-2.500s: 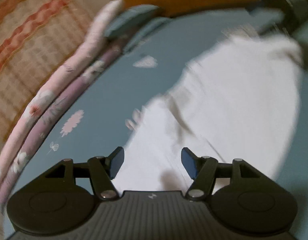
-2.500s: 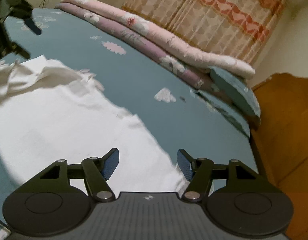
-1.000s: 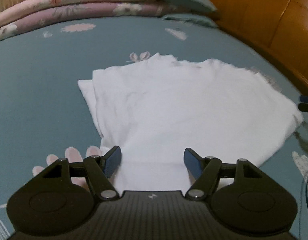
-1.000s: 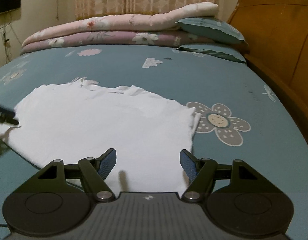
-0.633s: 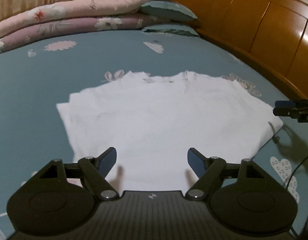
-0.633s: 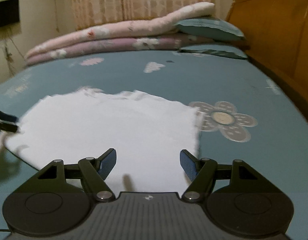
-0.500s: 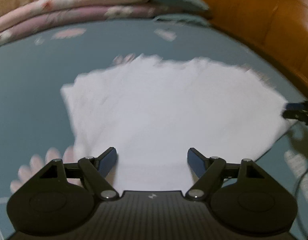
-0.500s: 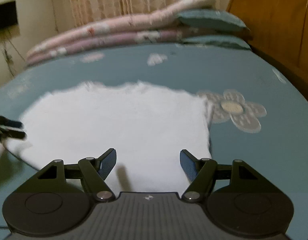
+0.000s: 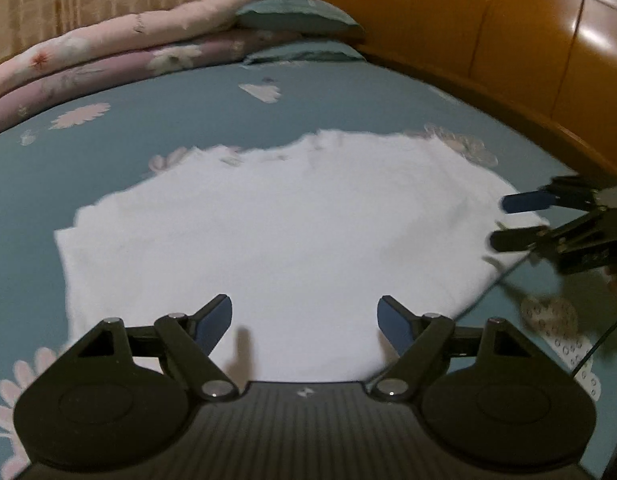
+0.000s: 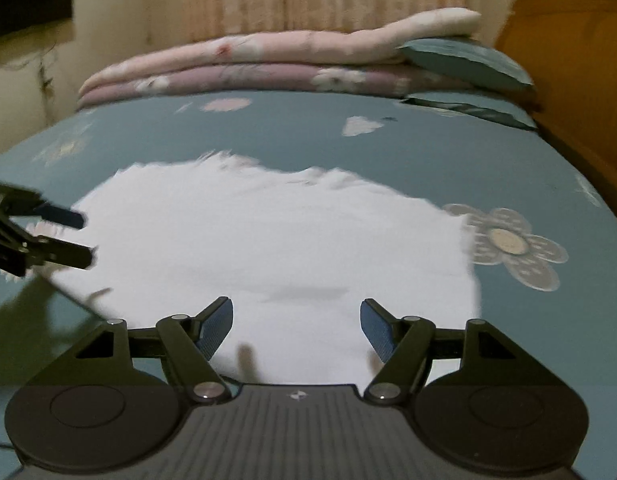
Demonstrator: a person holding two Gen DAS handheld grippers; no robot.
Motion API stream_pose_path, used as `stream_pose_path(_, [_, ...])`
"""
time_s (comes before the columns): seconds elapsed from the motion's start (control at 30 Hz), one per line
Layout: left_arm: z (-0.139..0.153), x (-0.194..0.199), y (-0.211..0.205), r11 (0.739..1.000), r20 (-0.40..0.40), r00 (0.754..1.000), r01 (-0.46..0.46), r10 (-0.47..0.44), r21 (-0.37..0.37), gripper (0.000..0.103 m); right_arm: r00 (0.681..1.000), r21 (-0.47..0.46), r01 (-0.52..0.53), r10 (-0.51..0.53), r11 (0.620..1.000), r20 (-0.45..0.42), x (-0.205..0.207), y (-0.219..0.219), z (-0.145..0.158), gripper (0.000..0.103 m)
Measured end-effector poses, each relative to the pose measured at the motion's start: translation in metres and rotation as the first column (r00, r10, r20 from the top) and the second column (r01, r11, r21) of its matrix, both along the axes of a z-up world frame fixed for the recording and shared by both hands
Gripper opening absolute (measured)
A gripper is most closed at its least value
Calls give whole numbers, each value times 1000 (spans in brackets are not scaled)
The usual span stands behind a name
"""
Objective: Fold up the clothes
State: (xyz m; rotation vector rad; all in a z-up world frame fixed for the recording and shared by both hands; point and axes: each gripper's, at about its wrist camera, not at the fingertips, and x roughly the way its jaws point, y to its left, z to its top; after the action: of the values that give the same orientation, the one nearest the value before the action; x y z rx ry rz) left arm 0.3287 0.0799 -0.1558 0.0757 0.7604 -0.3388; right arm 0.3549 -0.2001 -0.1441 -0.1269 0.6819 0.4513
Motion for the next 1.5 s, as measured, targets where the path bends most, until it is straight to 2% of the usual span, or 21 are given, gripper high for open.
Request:
stream_pose_path(0.13, [-18, -16, 7, 999, -54, 998, -36, 36, -1, 80, 998, -7, 24, -25, 1000, -60, -8, -1, -17, 75])
stream_pose_path(0.3, [-4, -32, 38, 994, -55, 994, -95, 92, -52, 81, 994, 32, 75, -72, 997, -83, -28, -24, -14, 77])
stream_pose_path(0.43, [0, -23, 60, 975, -41, 978, -209, 206, -75, 83, 992, 65, 103, -98, 993, -81, -32, -29, -9, 81])
stream_pose_path(0.57, [-11, -28, 75, 954, -89, 959, -279, 270, -108, 82, 990, 77, 112, -105, 991, -92, -29, -24, -7, 81])
stream_pose_path(0.7, [-1, -30, 82, 951, -109, 959, -275, 261, -142, 83, 989, 52, 112, -107, 992, -98, -32, -24, -10, 82])
stream_pose_path(0.9, [22, 15, 88, 940, -30, 962, -271, 271, -207, 85, 985, 69, 141, -133, 988, -109, -30, -26, -7, 82])
stream_pose_path(1.07, [2, 58, 93, 929, -43, 961, -275, 273, -248, 85, 984, 19, 147, -144, 989, -101, -26, -20, -4, 82])
stream_pose_path(1.17, [-14, 65, 107, 901, -95, 930, -368, 355, -229, 84, 982, 14, 156, -154, 988, -110, -21, -20, -3, 82])
stream_pose_path(1.23, [-13, 59, 117, 880, -93, 921, -390, 380, -272, 83, 981, 5, 161, -160, 987, -111, -15, -20, 0, 82])
stream_pose_path(1.33, [3, 47, 118, 879, -40, 923, -378, 384, -289, 95, 985, -3, 136, -136, 991, -104, -1, -11, 11, 82])
stream_pose_path(1.4, [13, 47, 112, 909, -37, 941, -334, 336, -248, 95, 991, -21, 99, -100, 995, -88, 14, 4, 22, 82])
stream_pose_path(1.5, [25, 39, 108, 930, 1, 958, -278, 286, -240, 95, 996, -20, 40, -41, 999, -77, 42, 33, 36, 82])
